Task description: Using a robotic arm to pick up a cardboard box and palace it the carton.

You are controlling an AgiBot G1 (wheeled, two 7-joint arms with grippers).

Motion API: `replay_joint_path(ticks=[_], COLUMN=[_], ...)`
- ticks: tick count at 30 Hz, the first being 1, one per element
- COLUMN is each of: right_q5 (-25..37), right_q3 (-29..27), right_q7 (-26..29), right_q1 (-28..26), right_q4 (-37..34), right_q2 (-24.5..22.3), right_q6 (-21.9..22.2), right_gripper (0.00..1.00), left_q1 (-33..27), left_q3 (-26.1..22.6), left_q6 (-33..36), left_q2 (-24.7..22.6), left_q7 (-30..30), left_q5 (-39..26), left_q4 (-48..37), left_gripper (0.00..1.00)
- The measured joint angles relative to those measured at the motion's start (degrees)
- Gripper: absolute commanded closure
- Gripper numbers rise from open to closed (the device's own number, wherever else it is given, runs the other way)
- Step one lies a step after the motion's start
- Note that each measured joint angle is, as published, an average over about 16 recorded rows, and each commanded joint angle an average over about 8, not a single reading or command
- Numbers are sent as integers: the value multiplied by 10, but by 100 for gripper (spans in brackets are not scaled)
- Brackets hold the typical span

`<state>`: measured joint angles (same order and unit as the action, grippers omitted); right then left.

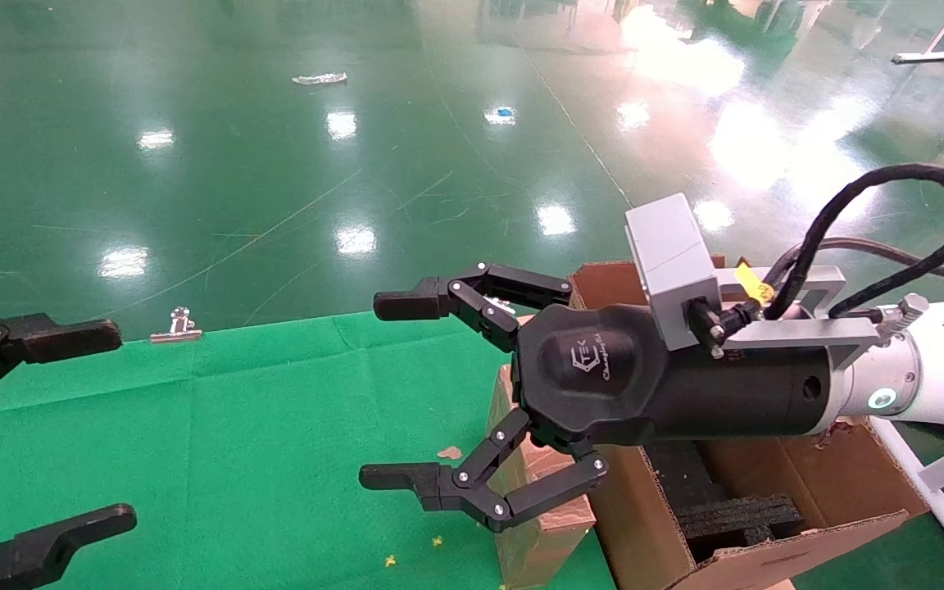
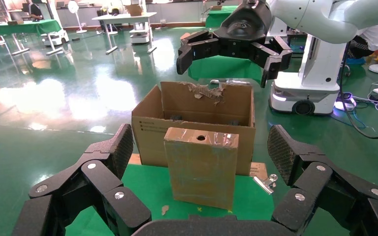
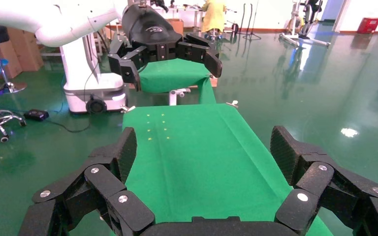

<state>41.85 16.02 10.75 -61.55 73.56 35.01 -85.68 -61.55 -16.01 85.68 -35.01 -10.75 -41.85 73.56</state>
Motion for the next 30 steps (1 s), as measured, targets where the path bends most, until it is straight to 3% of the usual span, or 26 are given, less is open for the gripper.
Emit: replay_joint_path(ticks=[10,16,21,30], right_q5=[6,47,128,340], right_q3=[3,28,76,213], right_q7=[4,32,74,176], right_q1=[-2,-22,-64,-185], right_q4=[4,16,29,40], right_q2=[1,7,27,90], right_q6=[2,4,-2,-29], right_gripper=[0,0,0,0], left_q1=[0,0,0,0], left_q3=[0,0,0,-1], left_q6=[0,0,0,0], left_q2=[0,0,0,0], left_q7=[0,0,0,1], left_q5=[0,0,0,0], left_q4=[0,0,0,-1], left_gripper=[0,0,0,0])
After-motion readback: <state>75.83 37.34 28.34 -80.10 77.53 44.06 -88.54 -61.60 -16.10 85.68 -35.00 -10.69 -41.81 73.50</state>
